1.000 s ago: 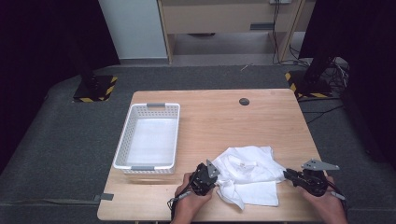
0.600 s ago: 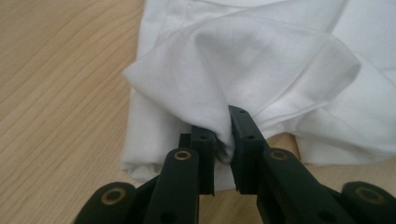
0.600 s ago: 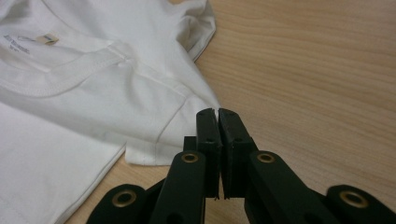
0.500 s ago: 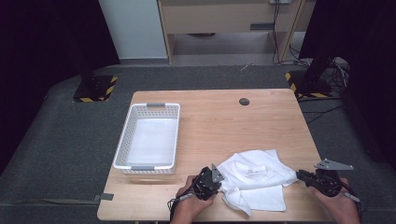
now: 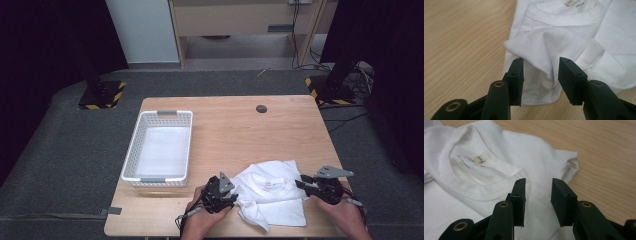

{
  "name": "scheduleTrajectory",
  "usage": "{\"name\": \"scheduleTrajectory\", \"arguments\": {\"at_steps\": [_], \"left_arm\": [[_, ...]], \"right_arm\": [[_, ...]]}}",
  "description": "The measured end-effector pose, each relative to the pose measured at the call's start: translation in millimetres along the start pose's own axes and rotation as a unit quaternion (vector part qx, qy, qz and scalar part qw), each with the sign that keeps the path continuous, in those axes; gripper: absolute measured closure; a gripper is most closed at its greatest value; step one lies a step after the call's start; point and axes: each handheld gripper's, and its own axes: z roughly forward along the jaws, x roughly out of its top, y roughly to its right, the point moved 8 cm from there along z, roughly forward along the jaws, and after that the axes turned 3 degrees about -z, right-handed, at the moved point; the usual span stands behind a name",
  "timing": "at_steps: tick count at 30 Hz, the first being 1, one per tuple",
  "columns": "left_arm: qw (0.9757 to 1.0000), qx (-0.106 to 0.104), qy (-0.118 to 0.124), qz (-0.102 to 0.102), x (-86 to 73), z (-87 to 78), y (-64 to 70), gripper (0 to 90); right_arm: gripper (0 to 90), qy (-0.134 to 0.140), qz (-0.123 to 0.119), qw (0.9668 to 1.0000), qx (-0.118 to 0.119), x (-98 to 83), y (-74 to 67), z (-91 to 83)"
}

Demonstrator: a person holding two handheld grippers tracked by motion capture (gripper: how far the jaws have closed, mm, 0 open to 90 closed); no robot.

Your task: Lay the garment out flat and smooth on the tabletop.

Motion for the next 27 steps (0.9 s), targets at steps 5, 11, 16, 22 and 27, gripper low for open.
{"name": "scheduleTrajectory", "arguments": {"at_steps": [5,11,16,22,27], "left_arm": [[0.9998,-0.004,-0.016,0.007,-6.8,10.8,3.2,61.0],[0.9997,-0.003,-0.019,0.016,-8.1,15.9,6.3,66.9],[0.9997,-0.001,-0.014,0.019,-8.2,15.0,7.1,73.2],[0.9996,0.003,-0.014,0.025,-7.5,12.1,7.8,78.4],[0.9992,0.002,-0.023,0.033,-8.7,11.4,8.1,80.5]], "right_arm": [[59.4,-0.013,-0.024,0.9996,0.008,-3.4,-10.1,19.4],[59.6,-0.023,-0.053,0.9982,0.014,-3.5,-22.8,29.5],[78.6,-0.030,-0.046,0.9978,0.036,-2.9,-28.3,29.9],[86.4,-0.019,-0.039,0.9985,0.033,2.7,-26.2,22.9],[86.9,-0.007,-0.040,0.9988,0.026,8.7,-26.3,16.1]]}}
